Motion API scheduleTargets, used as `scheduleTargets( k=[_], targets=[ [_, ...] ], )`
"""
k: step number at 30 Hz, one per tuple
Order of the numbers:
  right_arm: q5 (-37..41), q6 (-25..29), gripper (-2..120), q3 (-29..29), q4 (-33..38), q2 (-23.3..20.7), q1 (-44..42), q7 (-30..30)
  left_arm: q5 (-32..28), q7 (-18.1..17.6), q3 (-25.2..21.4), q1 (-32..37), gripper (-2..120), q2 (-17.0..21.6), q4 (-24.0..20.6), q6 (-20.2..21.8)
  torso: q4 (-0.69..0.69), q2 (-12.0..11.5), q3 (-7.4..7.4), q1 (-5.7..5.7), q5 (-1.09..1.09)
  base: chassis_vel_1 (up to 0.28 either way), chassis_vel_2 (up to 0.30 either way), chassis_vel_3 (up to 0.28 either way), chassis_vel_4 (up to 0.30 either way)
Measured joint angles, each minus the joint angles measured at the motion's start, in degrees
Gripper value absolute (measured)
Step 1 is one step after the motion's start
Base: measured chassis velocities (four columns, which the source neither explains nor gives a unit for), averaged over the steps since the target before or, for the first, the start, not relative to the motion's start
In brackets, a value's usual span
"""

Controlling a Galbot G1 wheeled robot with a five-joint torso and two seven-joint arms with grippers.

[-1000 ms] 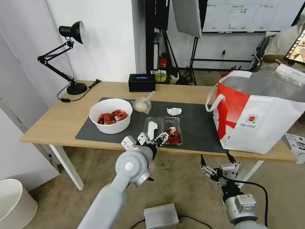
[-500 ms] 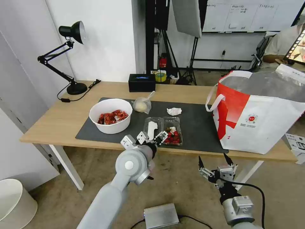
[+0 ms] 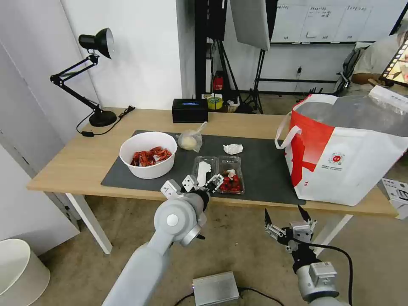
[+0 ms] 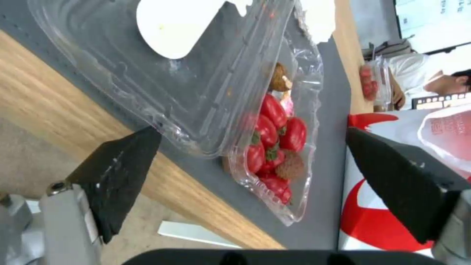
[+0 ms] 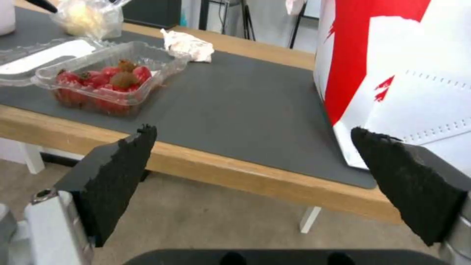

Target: Pick up the trash from the table and place it into the takeout bag.

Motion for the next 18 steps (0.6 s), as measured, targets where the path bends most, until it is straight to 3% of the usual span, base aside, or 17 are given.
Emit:
scheduleTargets(
  k=[12, 18],
  targets=[
    [-0.3, 0.1, 100, -0.4, -0.5, 0.1, 0.1, -0.2, 0.4, 0.4, -0.7, 0.3, 100, -0.4, -0.9, -1.1, 0.0, 0.0, 0.0, 0.0, 0.0, 0.0, 0.0, 0.0, 0.0],
    [-0.3, 0.2, 100, -0.7, -0.9, 0.1, 0.3, -0.2, 1.6, 3.0, -0.8, 0.5, 100, -0.4, -1.0, -2.4, 0.0, 0.0, 0.0, 0.0, 0.0, 0.0, 0.0, 0.0, 0.0]
  ],
)
